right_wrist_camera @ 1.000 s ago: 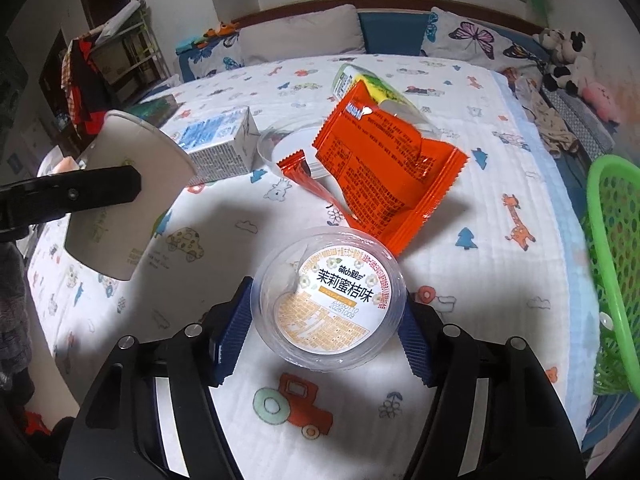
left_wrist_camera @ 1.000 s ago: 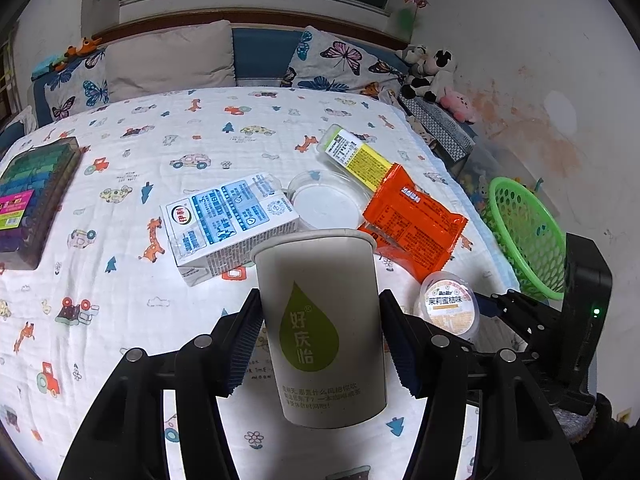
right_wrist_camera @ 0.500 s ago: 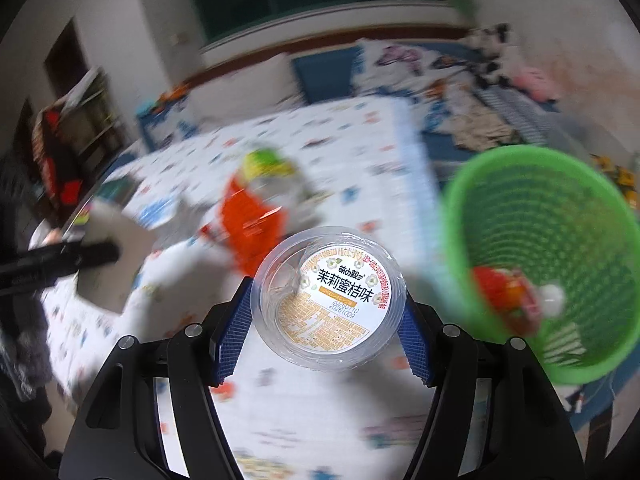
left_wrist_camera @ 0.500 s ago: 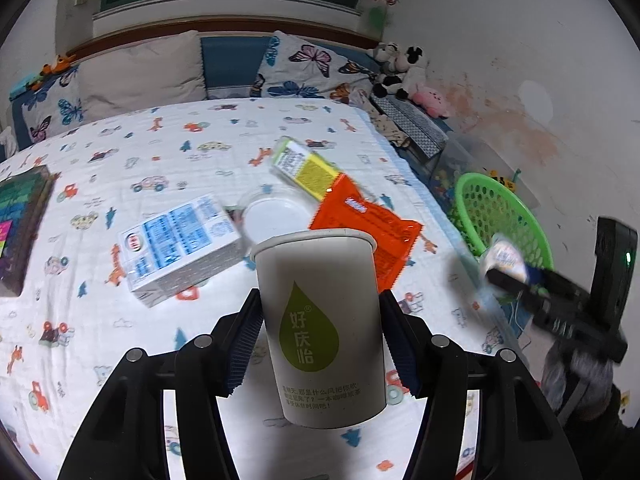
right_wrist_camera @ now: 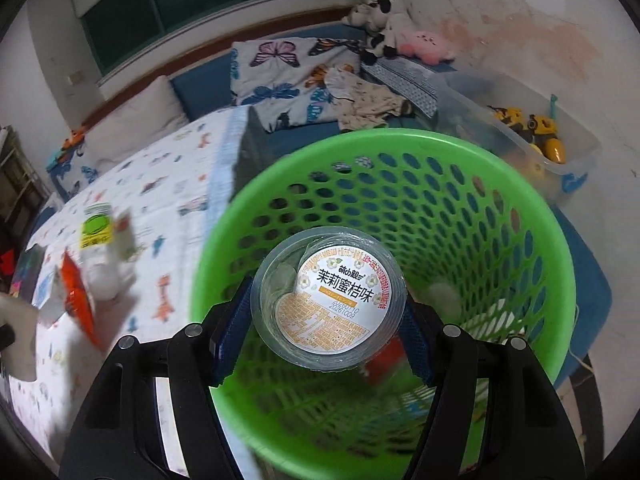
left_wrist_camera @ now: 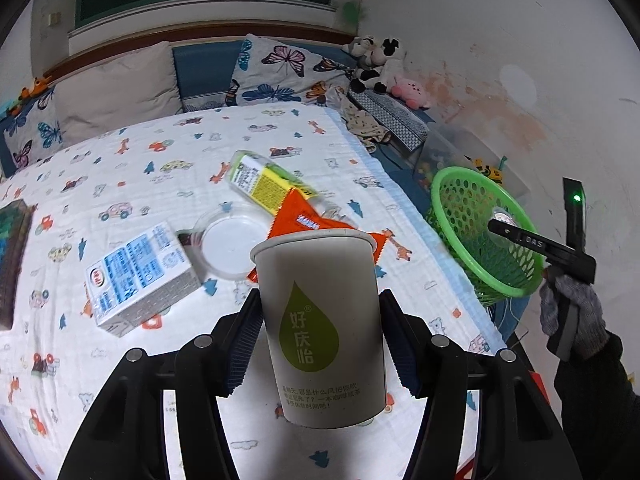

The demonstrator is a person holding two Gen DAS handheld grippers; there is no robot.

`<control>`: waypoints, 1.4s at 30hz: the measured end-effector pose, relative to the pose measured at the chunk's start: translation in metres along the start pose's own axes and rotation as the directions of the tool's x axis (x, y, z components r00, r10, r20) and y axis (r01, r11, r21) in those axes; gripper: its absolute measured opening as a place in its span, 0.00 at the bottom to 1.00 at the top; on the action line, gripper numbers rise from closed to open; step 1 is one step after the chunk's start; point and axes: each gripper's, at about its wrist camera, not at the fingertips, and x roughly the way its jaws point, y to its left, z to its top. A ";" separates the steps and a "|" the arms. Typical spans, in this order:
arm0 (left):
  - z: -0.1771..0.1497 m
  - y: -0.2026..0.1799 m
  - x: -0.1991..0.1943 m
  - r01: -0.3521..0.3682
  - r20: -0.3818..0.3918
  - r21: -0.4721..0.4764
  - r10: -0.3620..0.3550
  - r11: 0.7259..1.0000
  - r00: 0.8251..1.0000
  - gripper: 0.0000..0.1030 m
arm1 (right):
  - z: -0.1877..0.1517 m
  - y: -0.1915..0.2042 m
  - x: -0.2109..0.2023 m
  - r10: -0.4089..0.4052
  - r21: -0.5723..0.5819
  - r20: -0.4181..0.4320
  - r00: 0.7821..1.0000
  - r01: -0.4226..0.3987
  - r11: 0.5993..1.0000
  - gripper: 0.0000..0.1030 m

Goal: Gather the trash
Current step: 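Drop the dessert cup into the green basket with the right gripper, then carry the paper cup over the green basket and open the left gripper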

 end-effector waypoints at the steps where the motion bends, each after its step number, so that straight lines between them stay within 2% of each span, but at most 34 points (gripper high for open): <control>1: 0.000 -0.002 0.001 0.001 -0.001 0.004 -0.001 1.000 1.000 0.55 | 0.002 -0.003 0.004 -0.015 -0.004 -0.003 1.000 0.015 1.000 0.66; 12: 0.016 -0.029 0.014 0.038 -0.012 0.055 -0.037 0.998 0.999 0.55 | 0.018 -0.019 0.017 -0.091 -0.007 0.026 0.996 0.091 0.996 0.69; 21: 0.034 -0.064 0.031 0.097 -0.024 0.110 -0.095 0.989 0.995 0.55 | 0.013 -0.029 -0.005 -0.079 0.011 0.064 0.995 0.078 0.997 0.70; 28: 0.055 -0.109 0.051 0.163 -0.040 0.175 -0.159 0.971 0.987 0.55 | 0.000 -0.036 -0.034 -0.068 0.023 0.102 0.992 0.066 0.998 0.70; 35: 0.077 -0.162 0.080 0.260 -0.084 0.236 -0.247 0.937 0.965 0.55 | -0.016 -0.048 -0.064 -0.073 0.045 0.138 0.988 0.067 0.997 0.70; 38: 0.085 -0.188 0.097 0.280 -0.103 0.263 -0.262 0.923 0.960 0.55 | -0.021 -0.055 -0.074 -0.072 0.066 0.153 0.986 0.062 0.996 0.71; 42: 0.092 -0.208 0.123 0.290 -0.143 0.269 -0.259 0.919 0.955 0.55 | -0.028 -0.062 -0.085 -0.078 0.083 0.170 0.982 0.064 0.994 0.71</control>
